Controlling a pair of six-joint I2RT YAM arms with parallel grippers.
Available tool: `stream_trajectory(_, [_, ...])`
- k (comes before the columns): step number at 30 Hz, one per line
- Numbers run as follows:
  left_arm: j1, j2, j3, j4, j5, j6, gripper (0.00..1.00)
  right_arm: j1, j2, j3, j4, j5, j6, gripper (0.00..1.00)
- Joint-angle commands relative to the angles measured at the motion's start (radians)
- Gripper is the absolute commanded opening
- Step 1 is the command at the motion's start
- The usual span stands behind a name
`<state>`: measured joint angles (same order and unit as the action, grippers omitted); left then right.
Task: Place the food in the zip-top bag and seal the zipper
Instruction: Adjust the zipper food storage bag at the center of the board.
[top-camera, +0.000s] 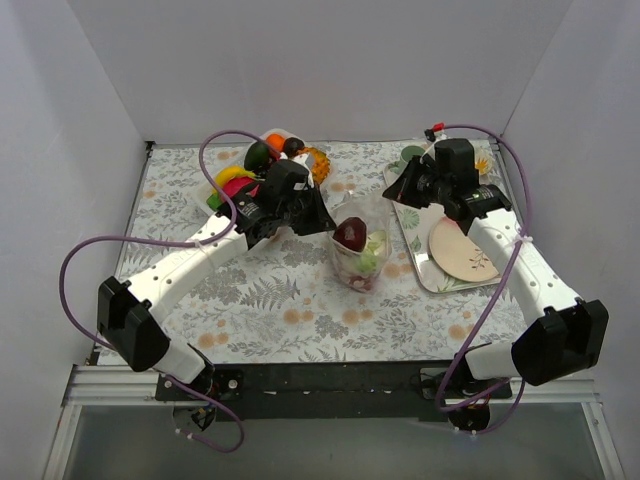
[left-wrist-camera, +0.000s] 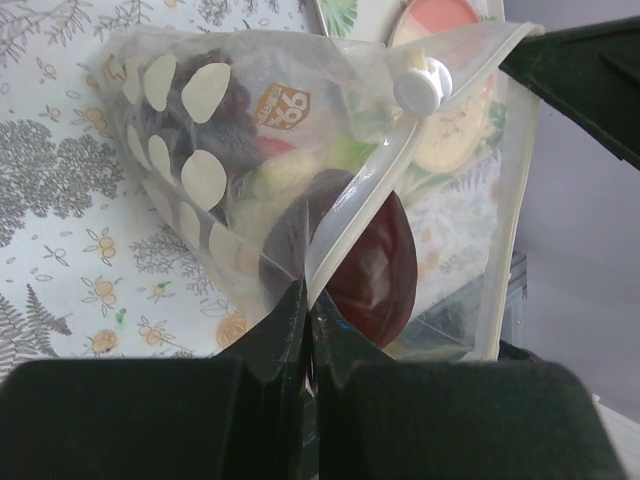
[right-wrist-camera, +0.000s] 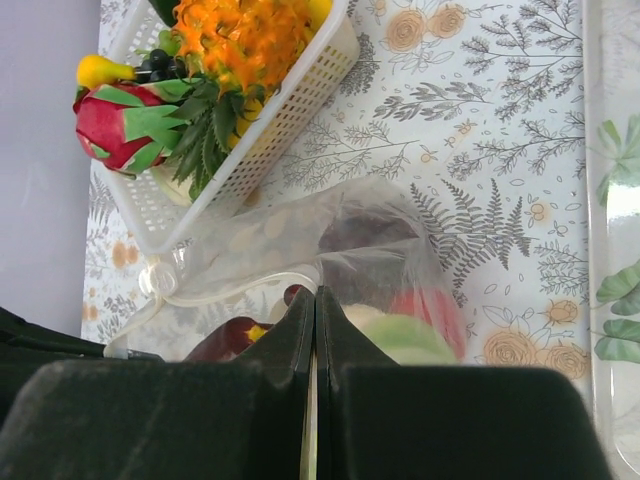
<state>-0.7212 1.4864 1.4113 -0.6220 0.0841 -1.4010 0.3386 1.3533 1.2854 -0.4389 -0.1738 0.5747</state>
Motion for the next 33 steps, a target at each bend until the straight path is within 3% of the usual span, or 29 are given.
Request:
stream_trajectory(1, [-0.004,-0.080,-0.014,0.016,0.072,-0.065,0.00,0.002,-0.020,-0.021,0.081,-0.046,-0.006,0.01])
stream_trajectory(6, [0.011,-0.019,0.109,-0.059,-0.036,-0.056,0.00,0.092,-0.005,-0.026,0.095,-0.056,0.008,0.01])
stream_trajectory(12, [0.012,0.044,0.123,0.001,-0.041,-0.134,0.00,0.207,-0.035,-0.092,0.134,-0.038,0.031,0.01])
stream_trajectory(22, [0.009,-0.061,-0.018,0.021,-0.050,-0.214,0.00,0.112,-0.019,-0.020,0.080,-0.030,-0.025,0.01])
stream_trajectory(26, [0.003,-0.142,-0.046,0.001,-0.053,-0.240,0.00,0.111,0.018,0.026,0.078,-0.047,-0.022,0.01])
stream_trajectory(33, [-0.035,-0.155,-0.070,0.002,-0.041,-0.265,0.00,0.122,0.038,0.054,0.092,-0.072,0.005,0.01])
